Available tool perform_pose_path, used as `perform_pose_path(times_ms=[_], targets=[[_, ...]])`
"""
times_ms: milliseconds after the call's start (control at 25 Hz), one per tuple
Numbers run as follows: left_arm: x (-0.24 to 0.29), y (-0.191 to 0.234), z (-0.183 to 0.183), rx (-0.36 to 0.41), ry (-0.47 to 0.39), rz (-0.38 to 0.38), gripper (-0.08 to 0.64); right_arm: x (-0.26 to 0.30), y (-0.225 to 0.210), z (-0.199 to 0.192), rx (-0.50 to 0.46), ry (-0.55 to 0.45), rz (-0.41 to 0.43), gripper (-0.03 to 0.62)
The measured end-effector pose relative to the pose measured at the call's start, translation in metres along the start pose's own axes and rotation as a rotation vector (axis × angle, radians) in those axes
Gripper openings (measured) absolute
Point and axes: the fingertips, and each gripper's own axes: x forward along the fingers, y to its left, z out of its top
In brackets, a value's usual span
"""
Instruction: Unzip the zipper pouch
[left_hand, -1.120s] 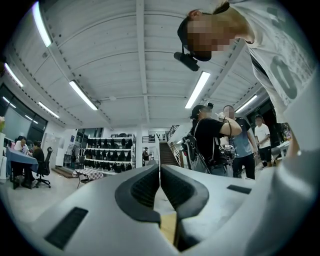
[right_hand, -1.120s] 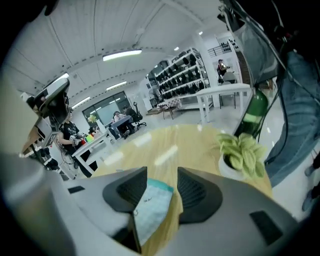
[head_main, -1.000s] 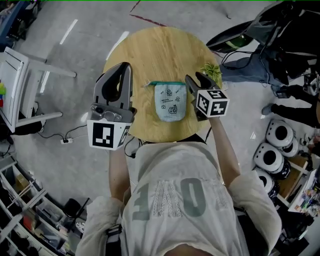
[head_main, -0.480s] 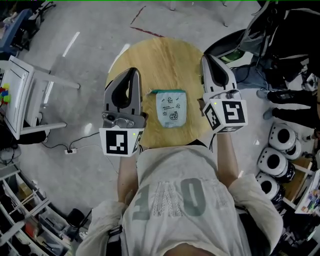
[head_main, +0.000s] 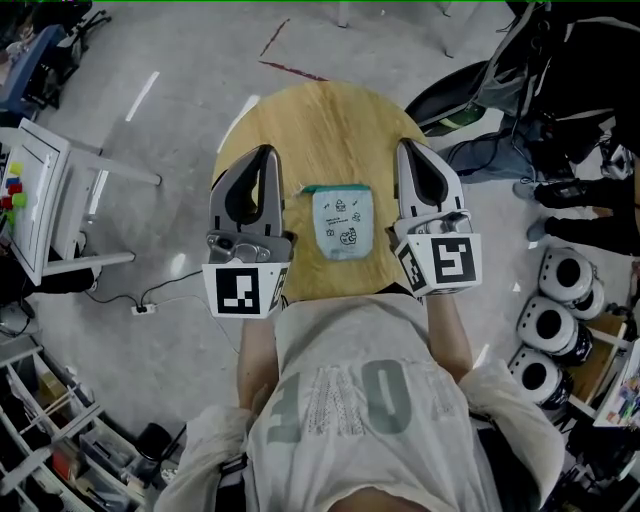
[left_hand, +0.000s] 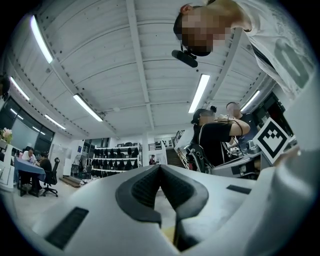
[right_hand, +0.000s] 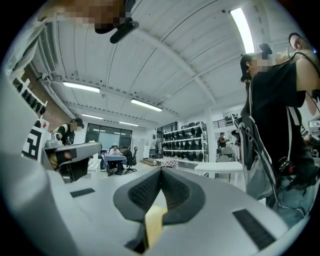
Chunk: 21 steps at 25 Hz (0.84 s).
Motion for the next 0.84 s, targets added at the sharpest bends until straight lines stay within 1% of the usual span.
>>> perform_pose_path(times_ms=[280, 600, 840], targets=[[-0.001, -0.005, -0.001, -0.005, 0.004, 0.002, 0.026, -0.001, -0.006, 0.0, -0.002, -0.001, 0.001, 0.029], [0.002, 0.001, -0.002, -0.008, 0.008, -0.001, 0.026, 0.006, -0.007, -0.001, -0.001, 0.011, -0.004, 0.029], [0.002, -0.007, -0.003, -0.01, 0.018, -0.003, 0.026, -0.002, -0.014, -0.005, 0.004, 0.022, -0.004, 0.029]])
